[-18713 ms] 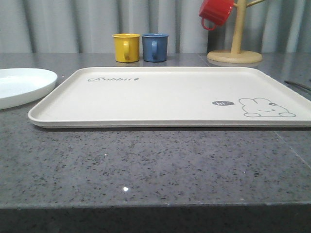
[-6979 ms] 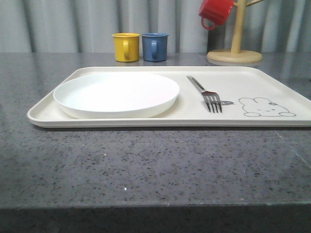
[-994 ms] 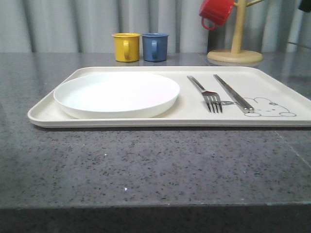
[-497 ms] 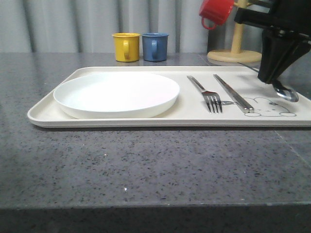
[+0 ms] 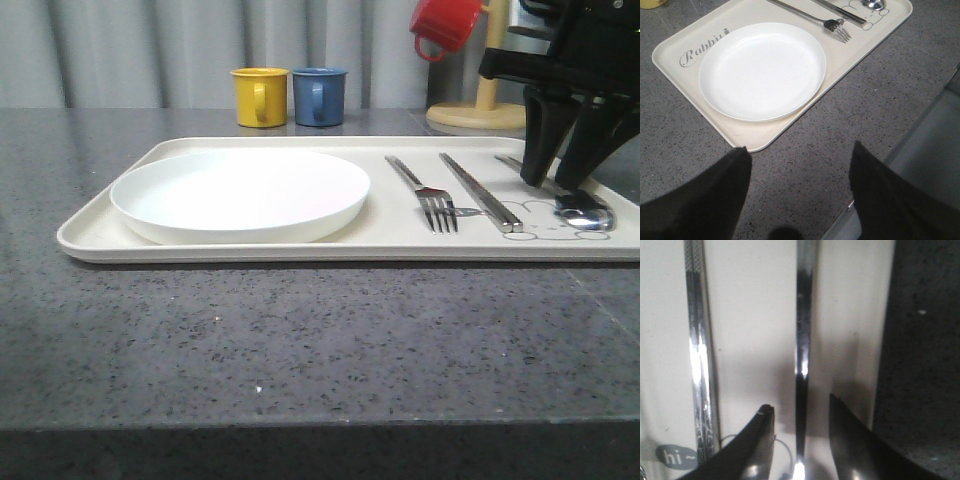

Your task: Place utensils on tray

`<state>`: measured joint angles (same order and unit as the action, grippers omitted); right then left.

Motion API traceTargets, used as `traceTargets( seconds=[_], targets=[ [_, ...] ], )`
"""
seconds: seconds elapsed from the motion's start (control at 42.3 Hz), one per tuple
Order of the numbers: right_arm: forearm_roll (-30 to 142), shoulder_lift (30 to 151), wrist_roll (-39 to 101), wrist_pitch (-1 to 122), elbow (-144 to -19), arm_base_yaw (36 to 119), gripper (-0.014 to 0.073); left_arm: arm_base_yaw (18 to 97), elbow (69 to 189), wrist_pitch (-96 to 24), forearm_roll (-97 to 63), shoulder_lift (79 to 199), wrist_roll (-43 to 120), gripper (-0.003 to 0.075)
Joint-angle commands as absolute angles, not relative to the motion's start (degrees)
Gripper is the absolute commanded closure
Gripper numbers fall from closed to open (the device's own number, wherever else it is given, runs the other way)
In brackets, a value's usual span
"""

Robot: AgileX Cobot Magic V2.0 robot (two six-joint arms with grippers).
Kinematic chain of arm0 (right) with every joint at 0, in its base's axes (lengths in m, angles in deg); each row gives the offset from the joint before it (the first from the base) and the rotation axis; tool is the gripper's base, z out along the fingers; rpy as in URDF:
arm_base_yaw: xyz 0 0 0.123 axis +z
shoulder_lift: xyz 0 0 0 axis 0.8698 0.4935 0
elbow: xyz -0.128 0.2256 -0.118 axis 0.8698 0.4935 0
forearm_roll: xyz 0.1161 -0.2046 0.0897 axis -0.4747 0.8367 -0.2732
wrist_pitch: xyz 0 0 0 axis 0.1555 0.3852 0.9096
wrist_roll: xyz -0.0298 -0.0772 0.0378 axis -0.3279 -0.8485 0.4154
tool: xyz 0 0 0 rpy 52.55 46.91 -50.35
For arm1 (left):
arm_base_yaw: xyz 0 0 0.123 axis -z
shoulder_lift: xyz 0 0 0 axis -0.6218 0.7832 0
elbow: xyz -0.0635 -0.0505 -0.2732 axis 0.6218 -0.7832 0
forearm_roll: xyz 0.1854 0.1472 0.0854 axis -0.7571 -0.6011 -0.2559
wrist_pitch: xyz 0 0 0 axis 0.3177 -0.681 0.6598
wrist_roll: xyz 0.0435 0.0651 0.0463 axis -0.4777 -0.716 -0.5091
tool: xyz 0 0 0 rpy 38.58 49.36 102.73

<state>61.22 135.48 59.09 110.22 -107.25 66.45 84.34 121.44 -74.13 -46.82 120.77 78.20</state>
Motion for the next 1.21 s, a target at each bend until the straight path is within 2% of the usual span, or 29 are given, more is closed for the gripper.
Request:
traceTargets(
  seconds=[0.0,0.213,0.52,0.946,1.183],
  targets=[
    [63.0,129.1,58.6,108.6,-108.9,66.3,0.0228,84.9,123.1,-70.2,-47.0,120.7,78.7,0.0293],
    [63.0,118.5,49.6,108.0,-106.8,71.5,0.023,84.9,123.1,-70.2,-47.0,120.7,78.7,0.0293],
    [63.2,98.4,44.0,103.1,-94.4,82.0,0.023,84.9,123.1,-70.2,-47.0,120.7,78.7,0.0293],
    [64.5,71.7,44.1,105.2,-76.5,82.2,0.023,84.9,123.1,-70.2,-47.0,120.7,78.7,0.0293],
    [64.5,59.1,45.0,105.5,-72.0,82.2,0.023,84.9,123.1,-70.2,-47.0,120.7,78.7,0.0293]
  ],
)
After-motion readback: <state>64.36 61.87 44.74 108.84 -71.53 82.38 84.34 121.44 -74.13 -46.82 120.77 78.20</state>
